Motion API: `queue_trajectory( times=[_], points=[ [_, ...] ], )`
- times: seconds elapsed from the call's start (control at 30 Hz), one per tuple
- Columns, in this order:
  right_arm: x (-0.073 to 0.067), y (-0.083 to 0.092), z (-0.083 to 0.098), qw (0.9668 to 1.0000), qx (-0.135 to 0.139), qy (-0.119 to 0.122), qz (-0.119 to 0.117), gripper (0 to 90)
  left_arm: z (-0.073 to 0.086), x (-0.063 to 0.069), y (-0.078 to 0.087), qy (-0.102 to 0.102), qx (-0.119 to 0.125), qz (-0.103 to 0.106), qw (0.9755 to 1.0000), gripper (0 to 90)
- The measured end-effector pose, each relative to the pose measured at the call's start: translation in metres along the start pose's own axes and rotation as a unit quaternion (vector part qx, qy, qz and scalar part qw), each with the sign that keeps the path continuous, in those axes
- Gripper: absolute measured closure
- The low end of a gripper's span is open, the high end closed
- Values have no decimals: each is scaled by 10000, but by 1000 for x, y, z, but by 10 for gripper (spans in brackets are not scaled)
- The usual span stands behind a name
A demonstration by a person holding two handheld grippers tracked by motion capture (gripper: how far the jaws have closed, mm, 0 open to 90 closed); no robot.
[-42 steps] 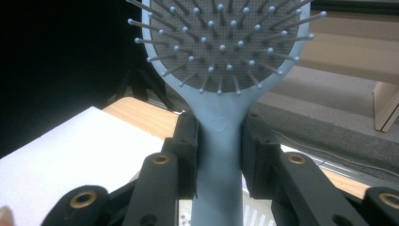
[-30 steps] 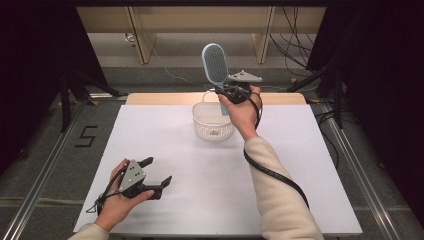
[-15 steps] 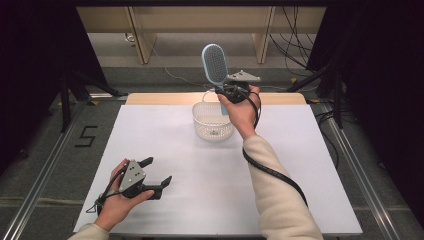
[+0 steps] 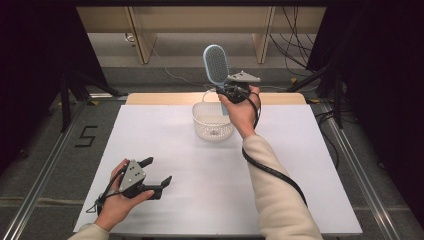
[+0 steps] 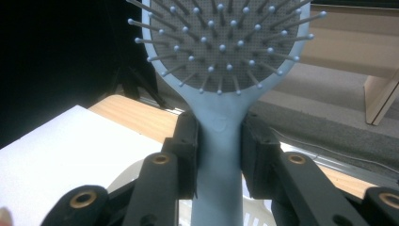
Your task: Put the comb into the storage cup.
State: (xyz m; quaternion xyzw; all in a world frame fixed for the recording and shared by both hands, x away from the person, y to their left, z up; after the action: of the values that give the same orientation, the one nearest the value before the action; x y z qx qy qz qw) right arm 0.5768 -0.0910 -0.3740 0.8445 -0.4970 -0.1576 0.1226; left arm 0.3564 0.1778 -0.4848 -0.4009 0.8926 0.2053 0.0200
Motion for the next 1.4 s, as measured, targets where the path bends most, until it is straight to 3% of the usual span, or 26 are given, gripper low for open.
queue_trajectory(
  times=[1.4],
  points=[
    [4, -12, 13, 9999, -93, -87, 54, 703, 0, 0, 0, 19, 7, 10, 10000, 121]
  ],
)
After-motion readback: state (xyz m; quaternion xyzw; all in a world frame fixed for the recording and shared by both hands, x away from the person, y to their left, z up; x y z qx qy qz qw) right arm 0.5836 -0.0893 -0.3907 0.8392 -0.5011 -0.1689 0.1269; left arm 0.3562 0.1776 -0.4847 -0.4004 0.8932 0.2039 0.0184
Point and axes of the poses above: each handheld gripper's, and its own axes: y roughly backward along the jaws, z roughly out of its underside, x roughly to its right, the point moved 4 cm from there along -y, roughly forward along the jaws, and after that the axes turned 7 degrees about -y, right-handed, at the moved point
